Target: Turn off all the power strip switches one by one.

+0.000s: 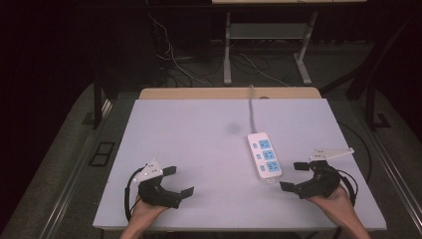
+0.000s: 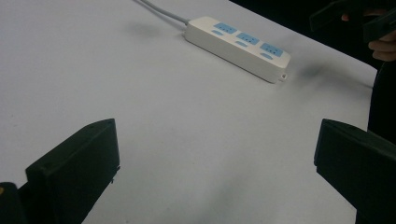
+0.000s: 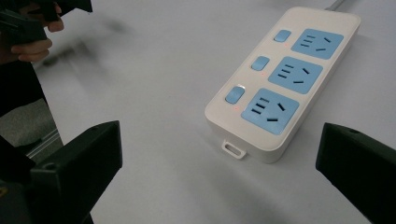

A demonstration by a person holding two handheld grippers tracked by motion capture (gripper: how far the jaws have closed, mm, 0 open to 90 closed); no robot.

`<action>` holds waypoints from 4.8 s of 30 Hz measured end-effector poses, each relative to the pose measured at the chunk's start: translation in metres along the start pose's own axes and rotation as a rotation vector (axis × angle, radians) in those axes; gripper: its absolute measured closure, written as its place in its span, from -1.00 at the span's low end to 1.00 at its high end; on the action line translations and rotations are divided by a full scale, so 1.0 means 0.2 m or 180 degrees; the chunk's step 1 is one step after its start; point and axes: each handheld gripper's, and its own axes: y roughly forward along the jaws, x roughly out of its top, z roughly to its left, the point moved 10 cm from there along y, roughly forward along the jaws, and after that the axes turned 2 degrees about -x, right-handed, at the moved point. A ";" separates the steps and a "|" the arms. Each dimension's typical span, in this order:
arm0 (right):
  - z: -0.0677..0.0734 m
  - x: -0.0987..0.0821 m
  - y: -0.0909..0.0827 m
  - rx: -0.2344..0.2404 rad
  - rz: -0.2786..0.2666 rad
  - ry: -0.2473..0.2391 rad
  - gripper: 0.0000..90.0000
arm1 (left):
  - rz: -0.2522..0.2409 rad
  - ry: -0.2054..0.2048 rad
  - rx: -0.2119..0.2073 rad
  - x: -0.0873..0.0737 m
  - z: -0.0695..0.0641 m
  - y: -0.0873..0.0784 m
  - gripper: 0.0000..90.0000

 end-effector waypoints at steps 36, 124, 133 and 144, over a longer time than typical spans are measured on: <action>-0.05 0.22 0.09 -0.0001 0.0498 -0.0377 -0.99 | 0.0037 0.0021 -0.0031 -0.01 -0.02 0.02 -1.00; -0.07 0.14 0.40 0.0125 0.1126 -0.0804 1.00 | 0.0065 0.0045 -0.0060 -0.01 -0.04 0.03 -1.00; -0.08 0.14 0.40 0.0166 0.1115 -0.0754 1.00 | 0.0052 0.0043 -0.0055 -0.01 -0.03 0.04 -1.00; -0.05 0.12 0.41 0.0246 0.1193 -0.0841 1.00 | 0.0046 0.0034 -0.0050 -0.01 -0.03 0.03 -1.00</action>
